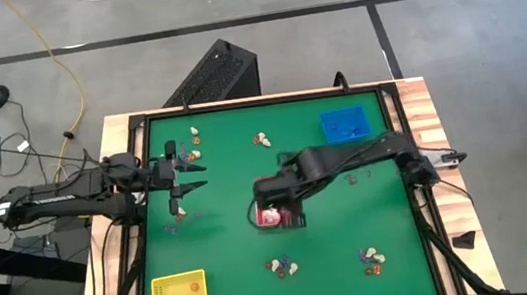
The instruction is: Sort Halloween decoration
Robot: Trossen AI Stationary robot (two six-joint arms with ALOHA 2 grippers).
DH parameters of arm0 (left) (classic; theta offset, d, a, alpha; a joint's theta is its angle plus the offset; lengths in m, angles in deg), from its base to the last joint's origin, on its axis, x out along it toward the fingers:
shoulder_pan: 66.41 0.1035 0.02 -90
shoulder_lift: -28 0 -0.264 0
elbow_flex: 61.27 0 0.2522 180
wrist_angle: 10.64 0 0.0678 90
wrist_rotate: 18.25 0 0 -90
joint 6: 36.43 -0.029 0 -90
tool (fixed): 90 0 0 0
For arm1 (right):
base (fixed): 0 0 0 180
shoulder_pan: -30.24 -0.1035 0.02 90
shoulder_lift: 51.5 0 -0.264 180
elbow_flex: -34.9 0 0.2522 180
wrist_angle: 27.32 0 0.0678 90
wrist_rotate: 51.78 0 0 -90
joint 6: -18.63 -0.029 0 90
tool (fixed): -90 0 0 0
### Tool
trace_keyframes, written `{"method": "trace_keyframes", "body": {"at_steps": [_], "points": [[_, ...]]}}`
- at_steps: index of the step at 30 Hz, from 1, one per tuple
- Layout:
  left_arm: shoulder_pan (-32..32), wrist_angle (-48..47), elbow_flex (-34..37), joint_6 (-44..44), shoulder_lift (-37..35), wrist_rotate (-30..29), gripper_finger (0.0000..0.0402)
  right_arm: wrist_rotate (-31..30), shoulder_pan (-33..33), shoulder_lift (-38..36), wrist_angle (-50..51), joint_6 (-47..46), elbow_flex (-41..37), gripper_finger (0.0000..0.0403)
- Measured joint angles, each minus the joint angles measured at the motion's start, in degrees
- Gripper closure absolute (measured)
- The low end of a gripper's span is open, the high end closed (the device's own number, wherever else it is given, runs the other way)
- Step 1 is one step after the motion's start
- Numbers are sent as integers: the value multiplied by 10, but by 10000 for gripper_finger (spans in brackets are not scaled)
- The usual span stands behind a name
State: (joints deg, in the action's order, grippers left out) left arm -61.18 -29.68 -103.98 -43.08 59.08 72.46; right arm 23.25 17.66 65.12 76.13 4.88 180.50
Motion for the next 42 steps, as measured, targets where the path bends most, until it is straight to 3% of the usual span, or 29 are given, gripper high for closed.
{"method": "trace_keyframes", "body": {"at_steps": [5, 10, 15, 21, 26, 32, 37, 42], "points": [[0, -13, 0, 9, 0, 0, 249, -53, 14, -142, -11, -59, -153, 239], [0, -15, 0, 12, 0, 0, 249, -136, 56, -334, -58, -177, -399, 239], [0, -13, 0, 9, 0, -2, 249, -136, 118, -513, -167, -311, -610, 239], [0, -13, 0, 4, 0, -40, 249, -132, 180, -632, -207, -390, -737, 239], [0, -13, 0, -4, 0, -44, 249, -79, 229, -655, -214, -436, -804, 239], [0, -13, 0, -6, 0, -42, 249, -39, 271, -617, -226, -450, -865, 239], [0, -15, 0, -9, 1, -42, 249, 31, 247, -578, -257, -445, -885, 239], [0, -18, 0, -14, 1, -42, 249, 38, 187, -521, -302, -474, -887, 239]]}}
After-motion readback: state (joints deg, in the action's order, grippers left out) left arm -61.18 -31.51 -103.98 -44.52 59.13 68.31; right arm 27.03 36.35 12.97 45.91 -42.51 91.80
